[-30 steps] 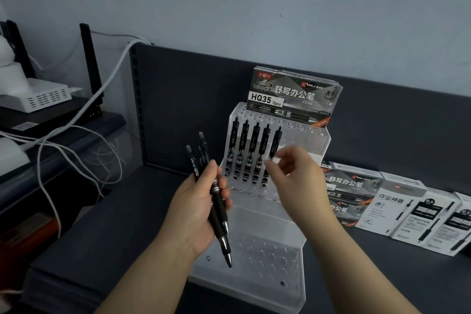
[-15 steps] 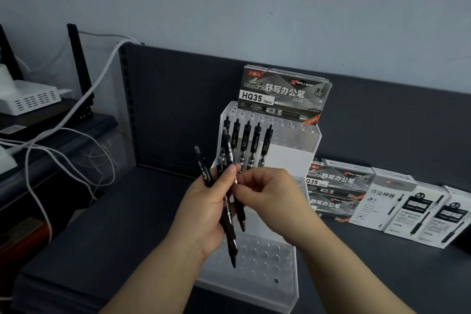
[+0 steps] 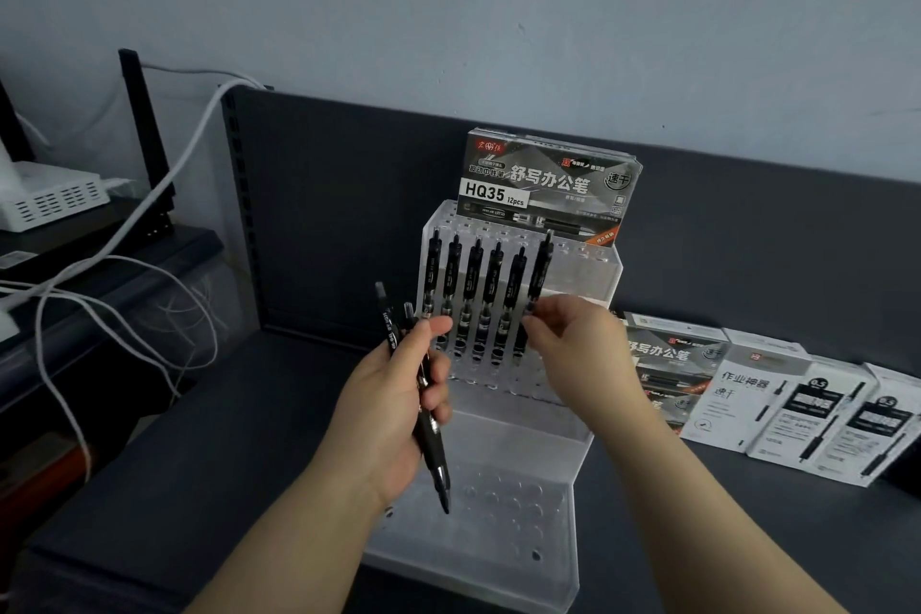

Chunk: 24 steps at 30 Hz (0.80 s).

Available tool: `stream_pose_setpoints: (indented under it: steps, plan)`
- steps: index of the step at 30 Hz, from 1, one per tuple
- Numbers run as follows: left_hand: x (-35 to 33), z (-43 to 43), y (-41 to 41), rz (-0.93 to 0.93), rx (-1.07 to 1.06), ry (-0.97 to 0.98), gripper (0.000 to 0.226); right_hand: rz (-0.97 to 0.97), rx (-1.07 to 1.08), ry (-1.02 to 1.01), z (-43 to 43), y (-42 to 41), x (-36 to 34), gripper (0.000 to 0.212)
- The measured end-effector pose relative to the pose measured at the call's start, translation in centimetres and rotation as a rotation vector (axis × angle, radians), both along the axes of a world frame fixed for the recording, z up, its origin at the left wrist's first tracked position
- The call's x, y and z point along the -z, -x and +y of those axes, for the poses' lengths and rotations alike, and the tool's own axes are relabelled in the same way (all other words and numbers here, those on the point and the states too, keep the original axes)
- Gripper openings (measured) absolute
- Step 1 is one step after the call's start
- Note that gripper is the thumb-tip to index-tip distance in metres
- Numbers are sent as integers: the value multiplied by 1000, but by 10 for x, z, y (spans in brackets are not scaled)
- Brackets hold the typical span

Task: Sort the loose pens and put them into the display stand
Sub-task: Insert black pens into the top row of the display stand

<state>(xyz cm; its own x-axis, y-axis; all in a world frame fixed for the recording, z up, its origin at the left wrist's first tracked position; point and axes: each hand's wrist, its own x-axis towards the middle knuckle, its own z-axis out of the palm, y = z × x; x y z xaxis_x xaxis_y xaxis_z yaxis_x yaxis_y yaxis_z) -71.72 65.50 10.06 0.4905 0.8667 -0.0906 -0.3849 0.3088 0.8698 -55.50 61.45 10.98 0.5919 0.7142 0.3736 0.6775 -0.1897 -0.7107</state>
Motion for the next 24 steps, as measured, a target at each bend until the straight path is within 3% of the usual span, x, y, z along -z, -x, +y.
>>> stream_pose_setpoints:
  steps: [6, 10, 12, 14, 18, 24]
  plan:
    - [-1, -3, 3, -85, 30, 35, 15, -260, 43, 210, 0, 1, 3, 17]
    - [-1, -4, 5, -87, 51, -8, 17, -265, 75, 195, -3, 3, 2, 20]
    - [-1, -4, 5, -114, 54, -10, 19, -187, 61, 19, -11, 10, -2, 13]
    - [-2, -5, 4, -136, 46, -13, 20, -19, -86, -96, -23, 25, -8, 8]
    - [-3, -8, -1, -156, 48, -28, 25, 192, -453, 75, -36, 56, -7, 3]
    - [-1, -12, -3, -122, 77, -91, 27, 406, -559, 89, -41, 52, -10, 4]
